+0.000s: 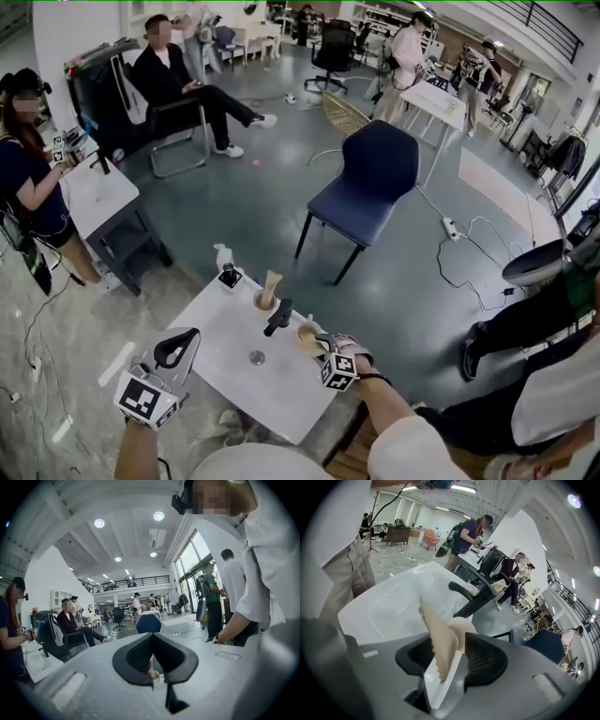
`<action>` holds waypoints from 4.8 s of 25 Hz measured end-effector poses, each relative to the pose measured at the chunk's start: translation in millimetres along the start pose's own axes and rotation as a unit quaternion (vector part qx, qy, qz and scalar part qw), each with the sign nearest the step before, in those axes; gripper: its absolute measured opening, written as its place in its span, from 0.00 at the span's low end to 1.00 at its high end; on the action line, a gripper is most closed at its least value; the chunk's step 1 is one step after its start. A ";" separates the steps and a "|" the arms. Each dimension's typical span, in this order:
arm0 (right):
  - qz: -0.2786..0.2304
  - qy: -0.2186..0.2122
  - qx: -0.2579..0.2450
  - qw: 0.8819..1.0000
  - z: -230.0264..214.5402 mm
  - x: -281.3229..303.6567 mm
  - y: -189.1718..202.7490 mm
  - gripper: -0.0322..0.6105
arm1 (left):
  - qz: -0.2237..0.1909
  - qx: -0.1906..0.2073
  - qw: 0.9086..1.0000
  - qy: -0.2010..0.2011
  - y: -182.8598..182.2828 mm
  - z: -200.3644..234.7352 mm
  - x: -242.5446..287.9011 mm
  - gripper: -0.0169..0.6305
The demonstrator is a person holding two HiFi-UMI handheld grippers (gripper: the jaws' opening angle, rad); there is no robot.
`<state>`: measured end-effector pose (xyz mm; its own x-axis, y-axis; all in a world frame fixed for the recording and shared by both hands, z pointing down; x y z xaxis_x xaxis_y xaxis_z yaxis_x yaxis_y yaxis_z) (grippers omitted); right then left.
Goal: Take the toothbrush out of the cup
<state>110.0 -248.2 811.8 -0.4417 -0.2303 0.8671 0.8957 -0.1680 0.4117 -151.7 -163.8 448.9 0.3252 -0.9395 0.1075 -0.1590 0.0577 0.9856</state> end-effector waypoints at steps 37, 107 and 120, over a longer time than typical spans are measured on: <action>-0.068 0.012 0.117 0.991 -50.1 32.6 -26.0 0.13 | 0.040 0.007 0.999 -0.021 21.2 14.5 -7.6 0.04; -0.420 0.168 0.311 0.836 -59.6 -316.4 -145.3 0.12 | -0.050 -0.026 0.989 0.134 -14.0 -41.8 54.2 0.04; -0.447 0.187 0.299 0.822 -42.8 -366.7 -156.0 0.12 | -0.053 -0.026 0.987 0.147 -15.8 -52.0 57.1 0.04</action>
<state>130.0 -178.5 417.5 -0.8218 -0.5681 0.0428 0.0200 0.0464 0.9987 -82.1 -200.8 446.3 0.5949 -0.8033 0.0300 -0.0646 -0.0106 0.9979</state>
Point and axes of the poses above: the fingertips, and each gripper's own axes: x forward along the fingers, z to its left, y out of its underside, the point moved 1 cm from there along -x, backward along the fingers, and after that the axes turned 9 degrees about -y, right-handed, at the moved point
